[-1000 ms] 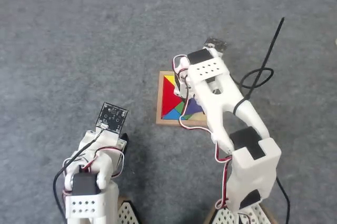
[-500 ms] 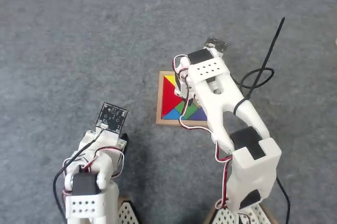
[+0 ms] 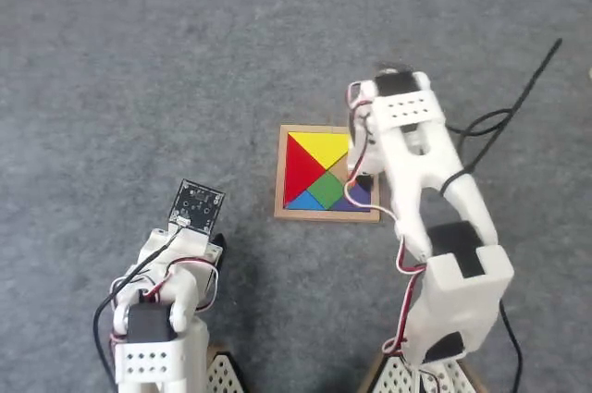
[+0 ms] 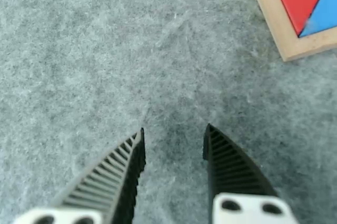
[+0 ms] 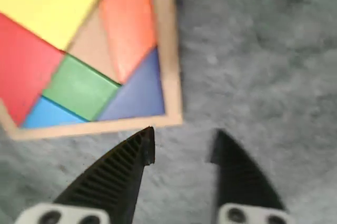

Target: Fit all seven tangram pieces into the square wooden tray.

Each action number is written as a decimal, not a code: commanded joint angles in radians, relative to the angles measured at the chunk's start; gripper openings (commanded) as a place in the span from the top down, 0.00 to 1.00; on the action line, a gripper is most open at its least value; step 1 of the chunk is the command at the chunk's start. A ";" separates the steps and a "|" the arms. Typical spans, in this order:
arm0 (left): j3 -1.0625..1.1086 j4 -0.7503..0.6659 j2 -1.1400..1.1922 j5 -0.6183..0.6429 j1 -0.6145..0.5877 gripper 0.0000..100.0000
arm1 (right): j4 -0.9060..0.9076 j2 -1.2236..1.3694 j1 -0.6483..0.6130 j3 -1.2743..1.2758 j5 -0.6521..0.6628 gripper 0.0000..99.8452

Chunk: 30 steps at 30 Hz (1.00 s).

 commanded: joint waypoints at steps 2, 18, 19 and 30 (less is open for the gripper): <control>-0.008 0.008 -0.012 -0.009 -0.006 0.83 | 0.088 -0.117 0.025 -0.060 0.086 0.99; -0.008 0.008 -0.012 -0.009 -0.006 0.83 | -0.314 -1.073 0.047 0.864 0.276 0.99; -0.008 0.008 -0.012 -0.009 -0.006 0.83 | -0.337 -1.115 0.067 0.925 0.288 0.99; -0.008 0.008 -0.012 -0.009 -0.006 0.83 | -0.572 -1.524 0.236 1.425 0.376 0.99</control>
